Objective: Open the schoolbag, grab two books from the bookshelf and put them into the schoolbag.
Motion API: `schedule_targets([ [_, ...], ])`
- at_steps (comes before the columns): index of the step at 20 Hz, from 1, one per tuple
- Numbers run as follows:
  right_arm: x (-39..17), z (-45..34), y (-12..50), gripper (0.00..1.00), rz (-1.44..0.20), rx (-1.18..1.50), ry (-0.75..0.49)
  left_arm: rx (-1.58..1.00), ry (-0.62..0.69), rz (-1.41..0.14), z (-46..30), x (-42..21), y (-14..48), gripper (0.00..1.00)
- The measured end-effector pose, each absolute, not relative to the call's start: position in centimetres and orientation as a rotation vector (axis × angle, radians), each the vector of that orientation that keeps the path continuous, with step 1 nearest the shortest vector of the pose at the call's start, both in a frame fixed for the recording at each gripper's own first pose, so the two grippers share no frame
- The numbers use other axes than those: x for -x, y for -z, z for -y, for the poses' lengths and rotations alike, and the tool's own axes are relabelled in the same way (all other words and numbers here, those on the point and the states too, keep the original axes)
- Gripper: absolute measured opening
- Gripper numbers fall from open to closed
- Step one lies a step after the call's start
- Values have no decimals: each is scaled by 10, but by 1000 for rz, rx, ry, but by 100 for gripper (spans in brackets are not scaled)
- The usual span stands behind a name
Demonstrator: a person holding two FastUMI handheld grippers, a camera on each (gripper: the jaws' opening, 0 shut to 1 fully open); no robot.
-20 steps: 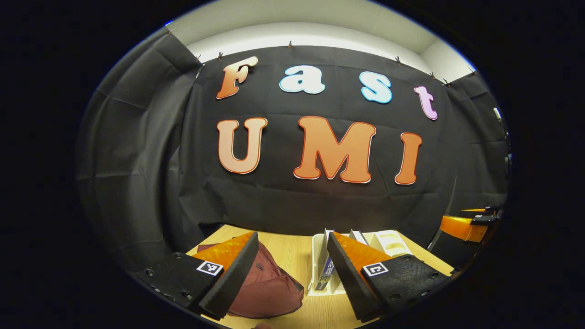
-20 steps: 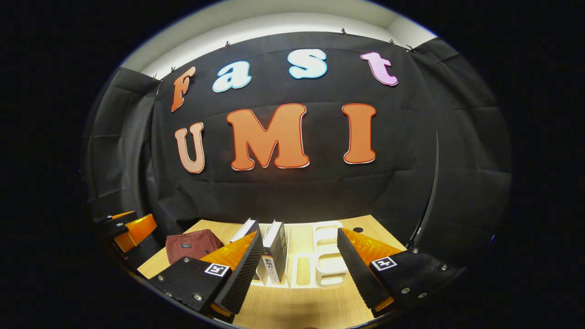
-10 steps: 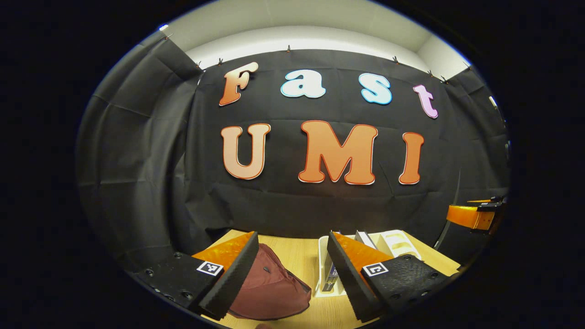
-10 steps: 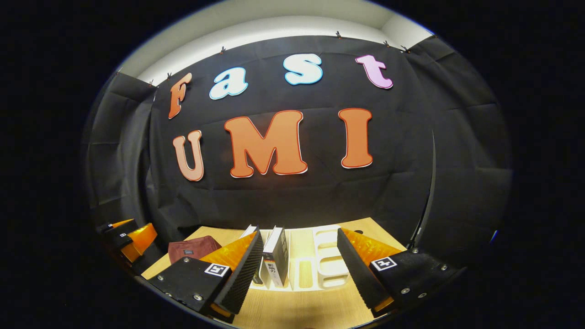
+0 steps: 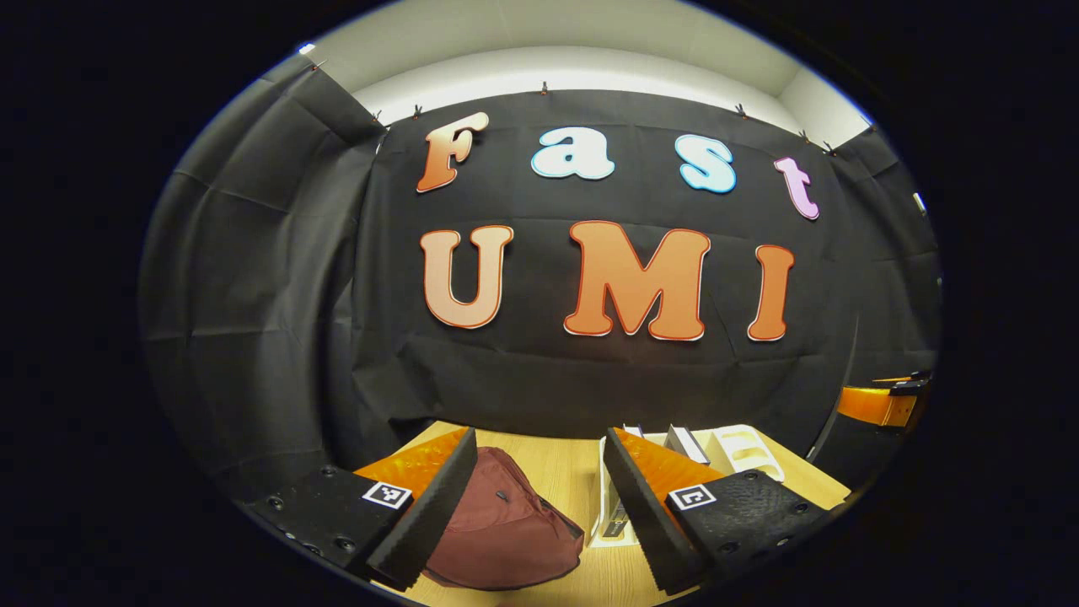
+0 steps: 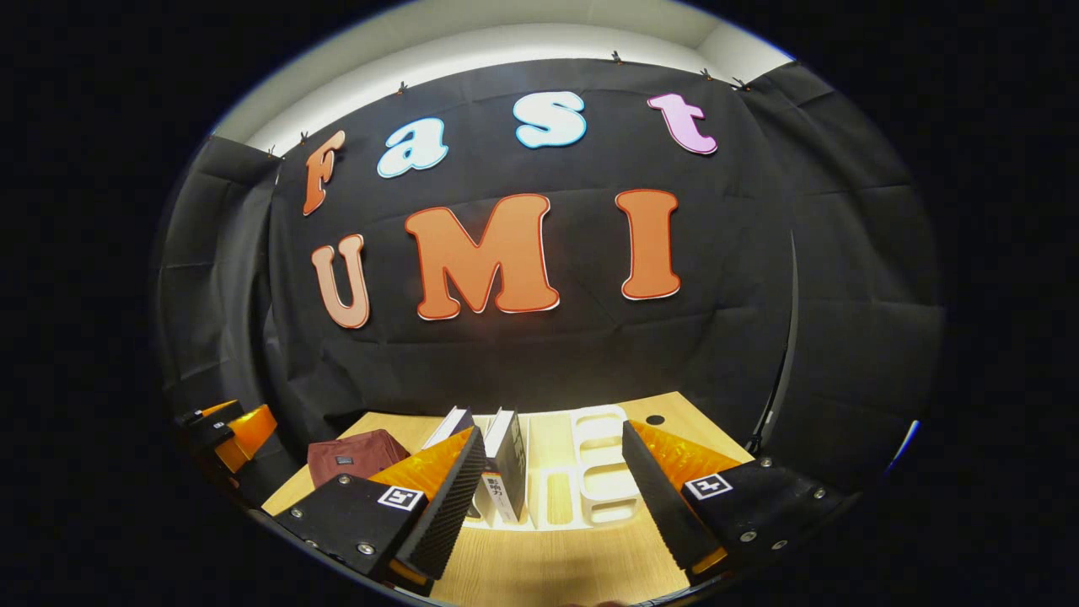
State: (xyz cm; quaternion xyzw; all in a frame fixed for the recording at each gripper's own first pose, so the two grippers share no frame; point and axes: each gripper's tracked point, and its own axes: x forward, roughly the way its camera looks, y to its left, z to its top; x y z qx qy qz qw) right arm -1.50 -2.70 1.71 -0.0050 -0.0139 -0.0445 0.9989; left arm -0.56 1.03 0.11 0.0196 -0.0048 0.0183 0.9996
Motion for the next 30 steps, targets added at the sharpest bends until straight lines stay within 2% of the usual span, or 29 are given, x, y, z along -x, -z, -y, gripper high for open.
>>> schedule_targets([
  [8,12,27,-12,97,13,7,82,-38,-37,-10,-15,0,9,95],
  [13,12,32,-6,96,-6,22,102,-147,-33,-55,-27,-5,39,95],
  [21,17,50,12,97,-64,42,150,-458,59,-336,-47,14,182,96],
  [25,20,61,23,97,-101,36,178,-576,119,-525,-47,22,264,97],
  [30,22,67,32,97,-138,50,199,-725,206,-625,-34,11,338,98],
])
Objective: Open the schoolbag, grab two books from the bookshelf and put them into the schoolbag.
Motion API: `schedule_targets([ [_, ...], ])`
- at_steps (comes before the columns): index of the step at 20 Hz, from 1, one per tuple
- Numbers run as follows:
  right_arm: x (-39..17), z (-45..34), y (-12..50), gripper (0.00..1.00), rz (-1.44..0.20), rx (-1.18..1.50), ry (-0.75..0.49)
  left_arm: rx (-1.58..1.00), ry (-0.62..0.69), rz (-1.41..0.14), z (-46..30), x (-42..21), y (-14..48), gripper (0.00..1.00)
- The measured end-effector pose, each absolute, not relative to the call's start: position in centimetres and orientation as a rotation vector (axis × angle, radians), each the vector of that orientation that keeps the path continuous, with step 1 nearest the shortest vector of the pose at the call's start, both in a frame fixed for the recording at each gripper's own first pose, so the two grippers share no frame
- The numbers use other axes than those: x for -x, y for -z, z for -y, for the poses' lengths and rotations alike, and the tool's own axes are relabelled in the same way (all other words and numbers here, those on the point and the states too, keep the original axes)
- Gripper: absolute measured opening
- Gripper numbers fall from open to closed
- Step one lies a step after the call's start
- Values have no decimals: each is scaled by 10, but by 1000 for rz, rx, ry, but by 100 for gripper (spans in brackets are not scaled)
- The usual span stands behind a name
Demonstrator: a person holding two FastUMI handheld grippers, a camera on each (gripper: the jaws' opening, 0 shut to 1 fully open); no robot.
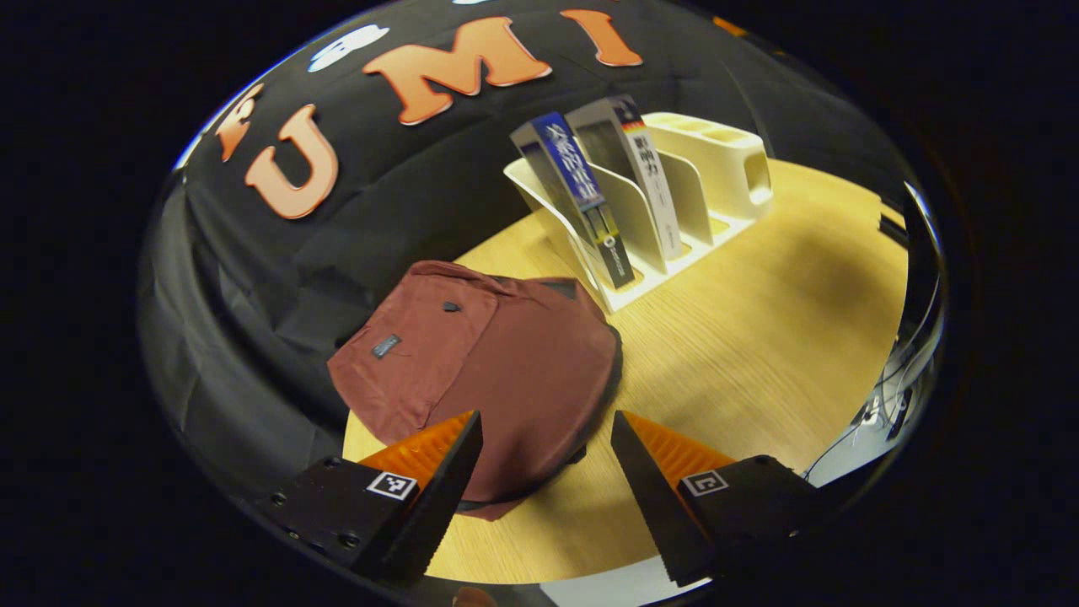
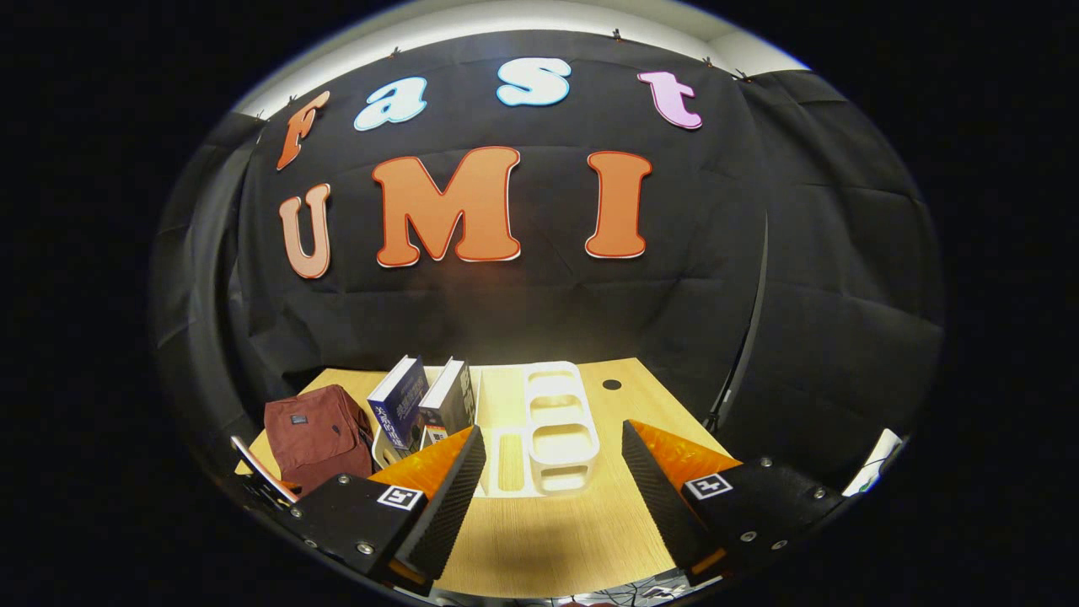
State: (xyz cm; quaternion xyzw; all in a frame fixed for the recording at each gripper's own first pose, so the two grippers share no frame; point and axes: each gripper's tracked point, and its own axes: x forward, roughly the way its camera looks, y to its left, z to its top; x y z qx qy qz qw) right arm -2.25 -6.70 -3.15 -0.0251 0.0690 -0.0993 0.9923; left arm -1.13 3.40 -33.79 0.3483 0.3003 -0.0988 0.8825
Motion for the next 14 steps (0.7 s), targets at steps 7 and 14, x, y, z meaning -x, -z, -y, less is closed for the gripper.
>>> schedule_targets([
  [7,16,64,34,97,-155,44,199,-800,184,-704,-55,-23,362,99],
  [14,10,51,34,97,-155,41,172,-907,330,-739,-35,-19,361,40],
])
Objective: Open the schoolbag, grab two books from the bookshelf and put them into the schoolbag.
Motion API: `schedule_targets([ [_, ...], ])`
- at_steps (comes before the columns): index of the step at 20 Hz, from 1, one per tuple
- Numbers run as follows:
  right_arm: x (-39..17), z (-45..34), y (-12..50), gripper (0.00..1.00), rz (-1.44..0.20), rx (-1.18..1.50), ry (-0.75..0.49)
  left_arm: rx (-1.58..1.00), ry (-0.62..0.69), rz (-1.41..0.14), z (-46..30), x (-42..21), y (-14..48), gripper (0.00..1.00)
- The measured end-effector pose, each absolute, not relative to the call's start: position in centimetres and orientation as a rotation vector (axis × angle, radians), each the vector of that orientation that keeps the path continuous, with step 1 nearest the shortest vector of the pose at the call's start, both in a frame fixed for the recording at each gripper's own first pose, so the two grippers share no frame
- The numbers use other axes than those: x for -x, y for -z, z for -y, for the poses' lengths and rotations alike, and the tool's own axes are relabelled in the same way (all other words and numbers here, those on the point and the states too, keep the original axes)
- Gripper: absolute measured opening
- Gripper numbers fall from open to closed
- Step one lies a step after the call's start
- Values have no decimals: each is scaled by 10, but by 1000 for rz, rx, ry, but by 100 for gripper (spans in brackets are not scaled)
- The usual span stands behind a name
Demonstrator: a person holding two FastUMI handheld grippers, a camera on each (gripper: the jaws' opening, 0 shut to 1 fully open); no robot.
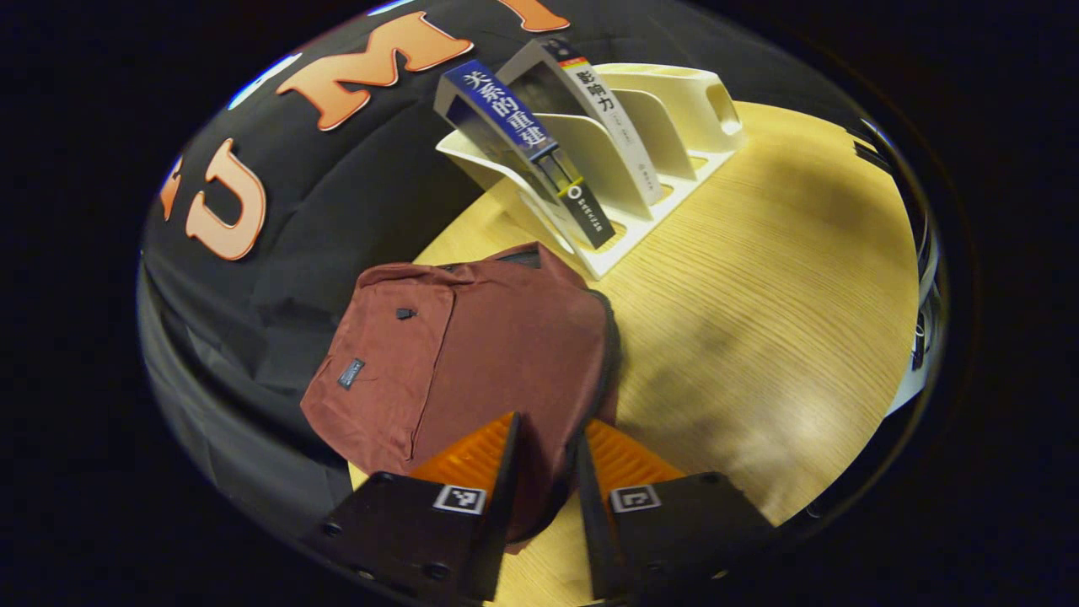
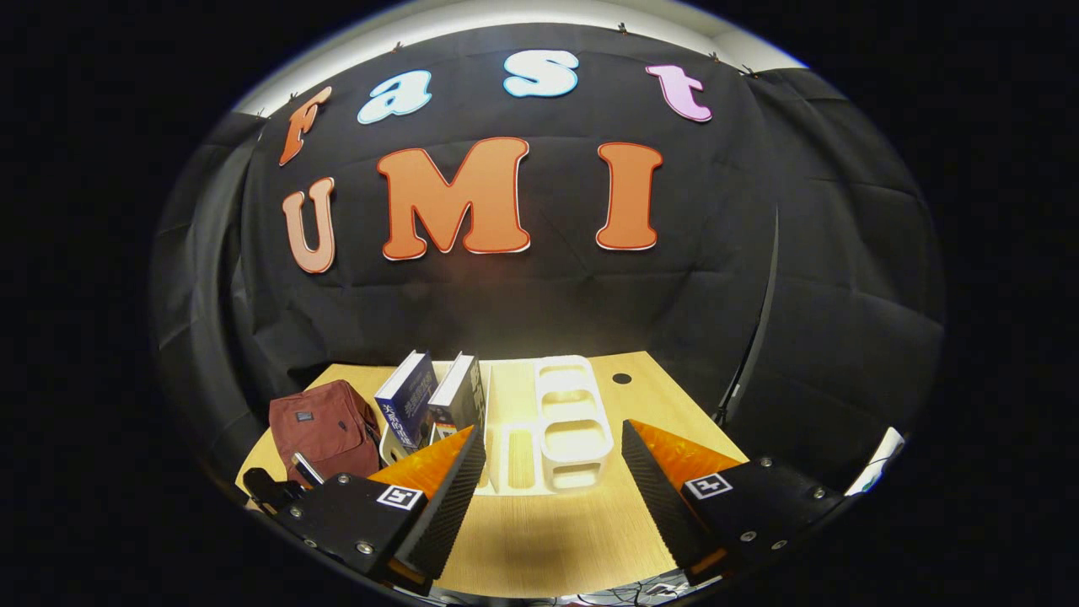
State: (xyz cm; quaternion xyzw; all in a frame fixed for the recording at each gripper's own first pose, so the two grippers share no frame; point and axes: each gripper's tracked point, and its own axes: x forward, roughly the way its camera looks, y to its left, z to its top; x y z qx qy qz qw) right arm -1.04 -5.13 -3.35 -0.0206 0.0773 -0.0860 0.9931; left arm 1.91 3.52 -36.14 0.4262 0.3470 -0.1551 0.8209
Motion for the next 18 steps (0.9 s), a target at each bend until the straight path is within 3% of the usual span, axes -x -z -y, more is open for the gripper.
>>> schedule_targets([
  [2,9,52,32,97,-151,40,167,-901,344,-757,-37,-21,364,8],
  [3,8,53,32,97,-151,35,164,-893,350,-777,-38,-19,363,5],
  [9,5,68,34,97,-171,-59,128,-803,389,-881,-36,-28,335,1],
  [18,-5,49,30,97,-206,-175,145,-644,463,-818,-63,-91,179,1],
])
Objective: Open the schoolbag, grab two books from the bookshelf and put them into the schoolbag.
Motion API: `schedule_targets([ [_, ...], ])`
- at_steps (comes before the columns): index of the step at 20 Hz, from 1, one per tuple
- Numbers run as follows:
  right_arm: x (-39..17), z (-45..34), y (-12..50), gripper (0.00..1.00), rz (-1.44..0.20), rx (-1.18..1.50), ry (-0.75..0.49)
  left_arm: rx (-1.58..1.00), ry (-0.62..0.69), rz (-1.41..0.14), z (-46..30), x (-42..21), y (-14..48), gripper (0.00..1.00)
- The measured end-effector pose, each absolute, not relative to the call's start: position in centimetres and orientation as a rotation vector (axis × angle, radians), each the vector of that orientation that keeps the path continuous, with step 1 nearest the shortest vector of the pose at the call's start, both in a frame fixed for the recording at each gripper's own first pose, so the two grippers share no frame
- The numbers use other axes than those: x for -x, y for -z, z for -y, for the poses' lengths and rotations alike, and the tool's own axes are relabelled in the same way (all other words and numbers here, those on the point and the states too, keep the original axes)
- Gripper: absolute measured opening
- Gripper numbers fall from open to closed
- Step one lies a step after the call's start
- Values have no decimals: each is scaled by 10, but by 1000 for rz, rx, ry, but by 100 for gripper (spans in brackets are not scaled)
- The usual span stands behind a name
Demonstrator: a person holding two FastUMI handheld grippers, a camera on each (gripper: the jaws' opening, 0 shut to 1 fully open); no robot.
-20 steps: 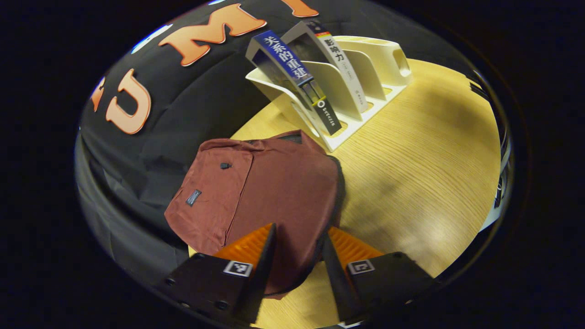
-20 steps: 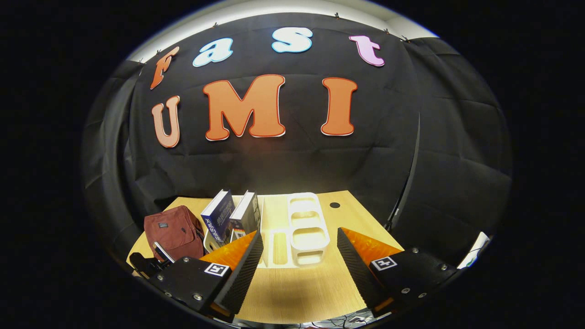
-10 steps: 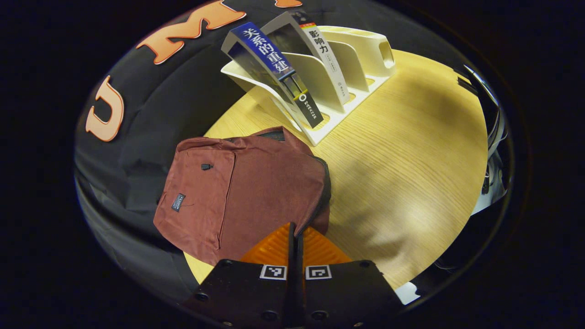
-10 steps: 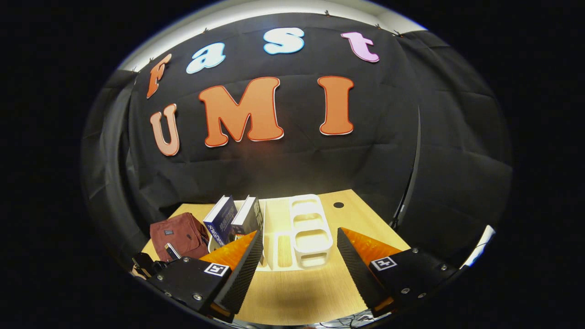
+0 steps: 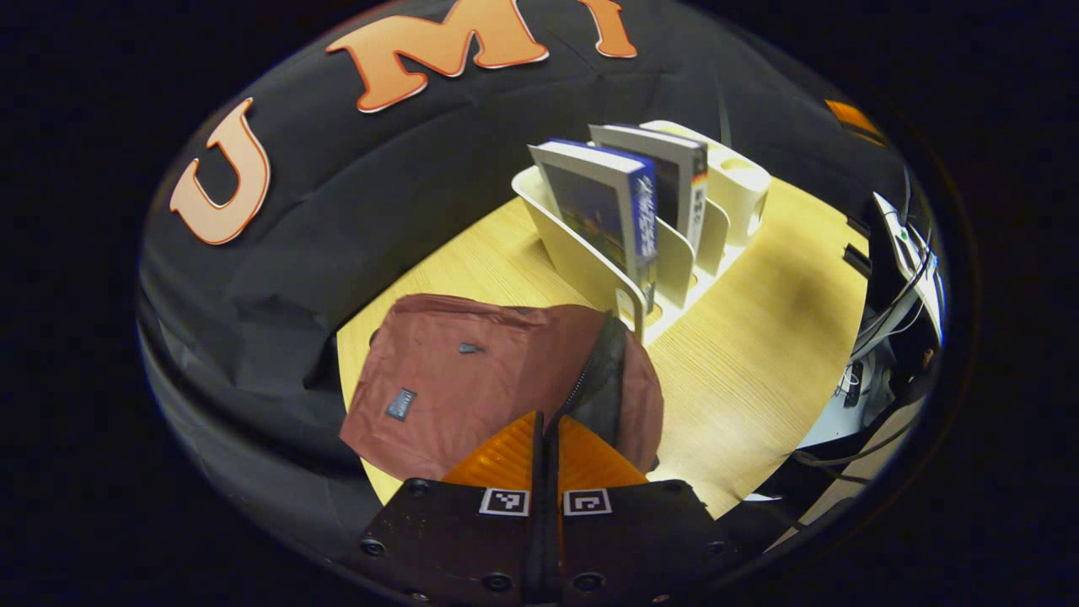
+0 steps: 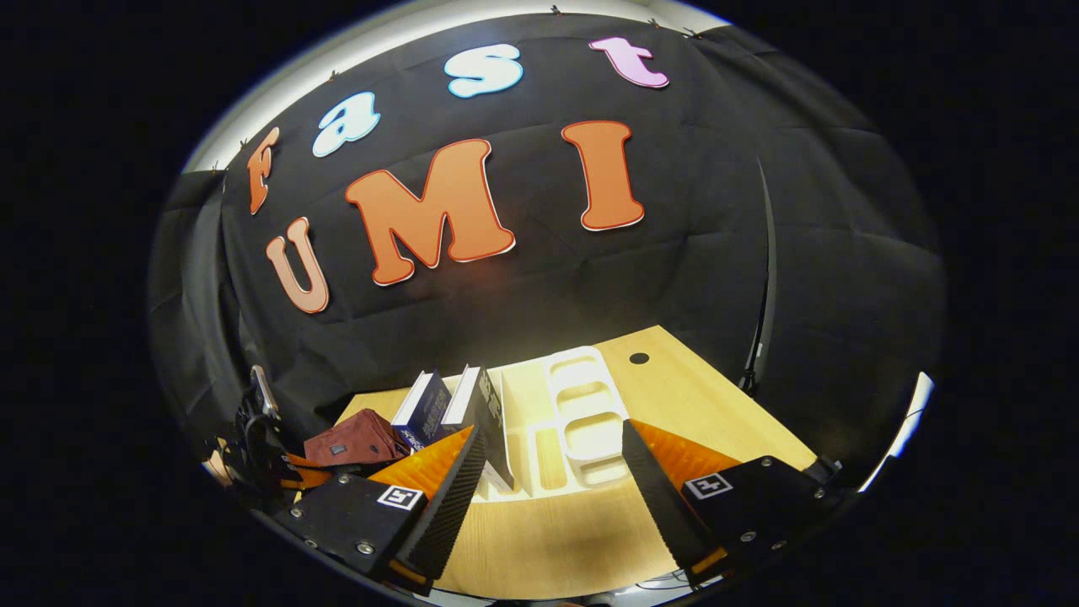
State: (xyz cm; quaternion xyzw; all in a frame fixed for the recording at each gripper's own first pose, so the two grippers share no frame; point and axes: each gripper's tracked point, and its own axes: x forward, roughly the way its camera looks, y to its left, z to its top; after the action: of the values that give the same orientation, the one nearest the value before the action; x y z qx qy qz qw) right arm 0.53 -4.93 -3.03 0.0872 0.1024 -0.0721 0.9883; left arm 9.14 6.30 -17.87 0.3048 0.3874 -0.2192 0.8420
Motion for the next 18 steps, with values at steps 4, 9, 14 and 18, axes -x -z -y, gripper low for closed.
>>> schedule_targets([
  [4,-28,-4,16,96,-231,-155,97,-572,492,-769,-82,-127,142,1],
  [9,-86,-99,-34,96,-287,-156,-79,-517,575,-744,-100,-151,134,1],
  [14,-176,-167,-37,96,-521,-136,-201,-458,618,-765,-111,-158,145,1],
  [18,-221,-163,33,97,-853,-108,-85,-423,619,-780,-119,-163,148,1],
])
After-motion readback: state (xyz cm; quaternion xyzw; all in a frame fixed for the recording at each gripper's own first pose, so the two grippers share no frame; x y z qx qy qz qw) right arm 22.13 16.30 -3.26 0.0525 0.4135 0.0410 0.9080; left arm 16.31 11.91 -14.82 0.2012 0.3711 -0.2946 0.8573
